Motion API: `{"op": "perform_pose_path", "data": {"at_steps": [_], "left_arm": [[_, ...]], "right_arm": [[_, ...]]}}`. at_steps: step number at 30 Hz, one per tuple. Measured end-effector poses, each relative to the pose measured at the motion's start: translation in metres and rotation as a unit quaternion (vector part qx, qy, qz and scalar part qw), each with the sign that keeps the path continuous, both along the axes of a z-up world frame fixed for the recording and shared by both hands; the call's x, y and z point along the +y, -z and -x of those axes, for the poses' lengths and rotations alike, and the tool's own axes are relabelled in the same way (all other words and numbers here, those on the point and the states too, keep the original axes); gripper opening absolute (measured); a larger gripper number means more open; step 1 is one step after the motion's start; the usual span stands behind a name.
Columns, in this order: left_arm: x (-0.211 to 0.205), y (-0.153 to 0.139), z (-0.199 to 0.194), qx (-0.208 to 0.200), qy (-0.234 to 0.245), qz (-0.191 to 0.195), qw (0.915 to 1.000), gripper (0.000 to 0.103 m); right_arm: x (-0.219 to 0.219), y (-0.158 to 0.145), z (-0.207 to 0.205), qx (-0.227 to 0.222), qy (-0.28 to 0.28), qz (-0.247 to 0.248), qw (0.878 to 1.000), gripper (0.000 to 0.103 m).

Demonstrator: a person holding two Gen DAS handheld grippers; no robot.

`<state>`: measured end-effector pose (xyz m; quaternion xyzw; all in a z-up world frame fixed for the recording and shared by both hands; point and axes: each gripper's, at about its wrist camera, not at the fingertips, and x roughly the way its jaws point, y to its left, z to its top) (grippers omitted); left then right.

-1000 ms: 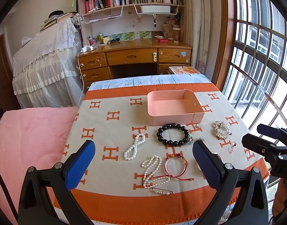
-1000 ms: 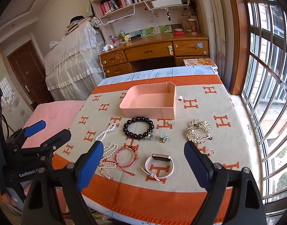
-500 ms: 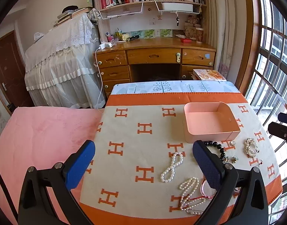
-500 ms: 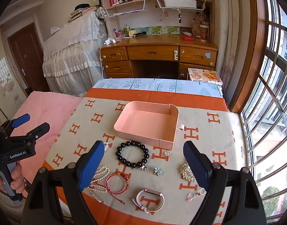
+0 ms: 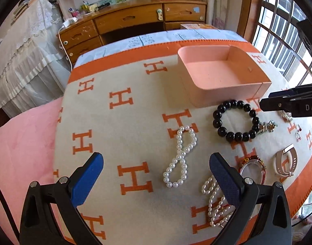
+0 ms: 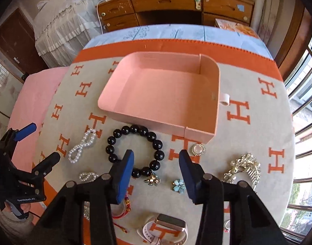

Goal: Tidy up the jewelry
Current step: 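Grasp the white pearl bracelet with the left tool while the right tool grasps the black bead bracelet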

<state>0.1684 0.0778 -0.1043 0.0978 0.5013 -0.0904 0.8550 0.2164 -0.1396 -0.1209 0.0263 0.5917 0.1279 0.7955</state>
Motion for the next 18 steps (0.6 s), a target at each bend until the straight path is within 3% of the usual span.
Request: {"op": "perform_pose_path", "data": {"at_steps": [6, 9, 12, 18], "left_arm": [[-0.005, 0.021, -0.007, 0.02, 0.029, -0.019, 0.9992, 0.102], [-0.007, 0.026, -0.011, 0.035, 0.037, -0.026, 0.9984, 0.092], [-0.009, 0.032, -0.018, 0.045, 0.044, -0.027, 0.9977, 0.089], [-0.016, 0.041, -0.027, 0.061, 0.06, -0.031, 0.9959, 0.073]], "right_arm": [[0.013, 0.03, -0.012, 0.031, -0.015, 0.021, 0.999, 0.039], [0.019, 0.035, -0.014, 0.02, -0.023, 0.039, 0.999, 0.039], [0.025, 0.036, -0.014, 0.013, -0.034, 0.056, 0.998, 0.038], [0.034, 0.034, -0.011, -0.01, -0.061, 0.095, 0.994, 0.02]]}}
